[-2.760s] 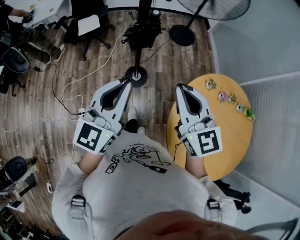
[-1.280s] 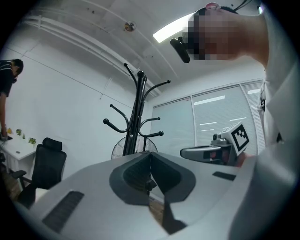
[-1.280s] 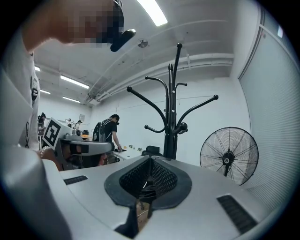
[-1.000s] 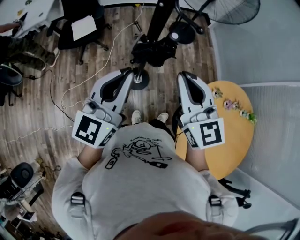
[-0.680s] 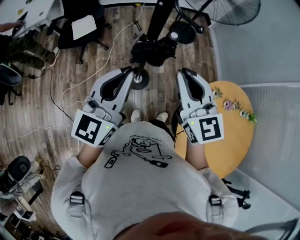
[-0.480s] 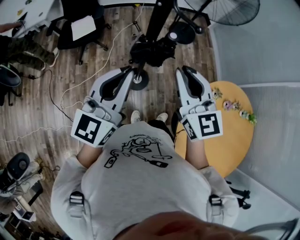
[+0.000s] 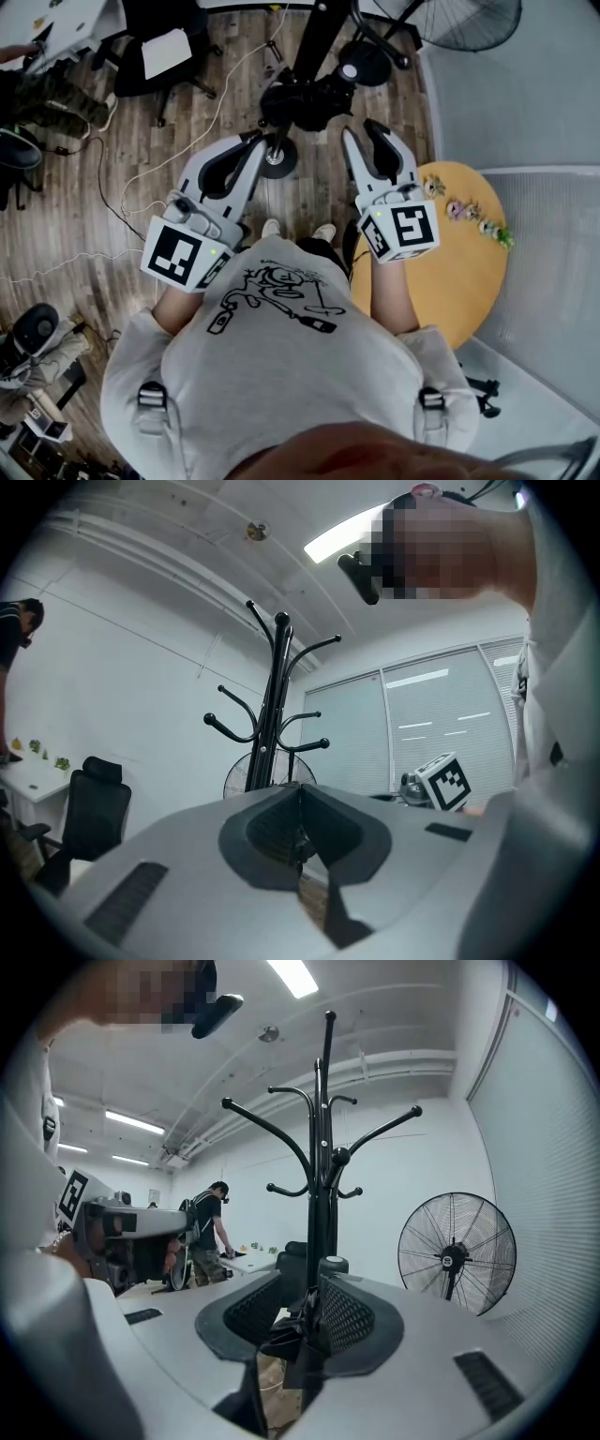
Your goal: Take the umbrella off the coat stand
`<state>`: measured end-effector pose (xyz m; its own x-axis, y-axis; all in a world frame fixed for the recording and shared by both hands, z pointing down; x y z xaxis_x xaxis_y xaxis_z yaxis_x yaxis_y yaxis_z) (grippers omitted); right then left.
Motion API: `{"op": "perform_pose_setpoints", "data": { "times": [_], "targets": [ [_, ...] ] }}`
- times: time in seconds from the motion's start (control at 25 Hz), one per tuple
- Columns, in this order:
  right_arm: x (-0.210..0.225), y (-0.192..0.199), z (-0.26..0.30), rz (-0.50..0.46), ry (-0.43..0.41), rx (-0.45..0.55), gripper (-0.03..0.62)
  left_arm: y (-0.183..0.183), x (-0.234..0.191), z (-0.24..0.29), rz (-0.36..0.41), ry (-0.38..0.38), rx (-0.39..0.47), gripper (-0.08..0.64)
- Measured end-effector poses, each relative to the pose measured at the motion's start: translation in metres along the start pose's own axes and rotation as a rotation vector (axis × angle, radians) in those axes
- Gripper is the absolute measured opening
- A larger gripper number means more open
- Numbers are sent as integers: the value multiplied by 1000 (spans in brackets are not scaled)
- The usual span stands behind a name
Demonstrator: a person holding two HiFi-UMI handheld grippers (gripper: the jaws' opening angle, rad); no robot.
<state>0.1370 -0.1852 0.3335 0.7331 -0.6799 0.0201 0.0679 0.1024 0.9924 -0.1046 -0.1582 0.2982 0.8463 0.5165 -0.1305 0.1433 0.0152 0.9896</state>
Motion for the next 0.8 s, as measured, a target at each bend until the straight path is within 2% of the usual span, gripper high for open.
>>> {"op": "perform_pose_setpoints", "data": {
  "times": [0.44, 0.8],
  "targets": [
    [24, 15, 22, -18, 32, -21, 173, 3, -5, 6, 5, -9, -1, 9],
    [40, 12, 33, -33, 44, -17, 192, 3, -5, 7, 3, -10, -1, 9]
  ]
}}
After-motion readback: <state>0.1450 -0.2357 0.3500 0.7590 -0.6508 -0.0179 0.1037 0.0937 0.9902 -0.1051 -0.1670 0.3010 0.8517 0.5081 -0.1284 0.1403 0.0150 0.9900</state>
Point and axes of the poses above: the fingertips, and each gripper's own axes: z forward along the fingers, x to its right, y out of its underside, the point moved 9 cm from there along -z, backward along the fingers, and after that the axes turned 13 degrees about -y, right-handed, at the moved point
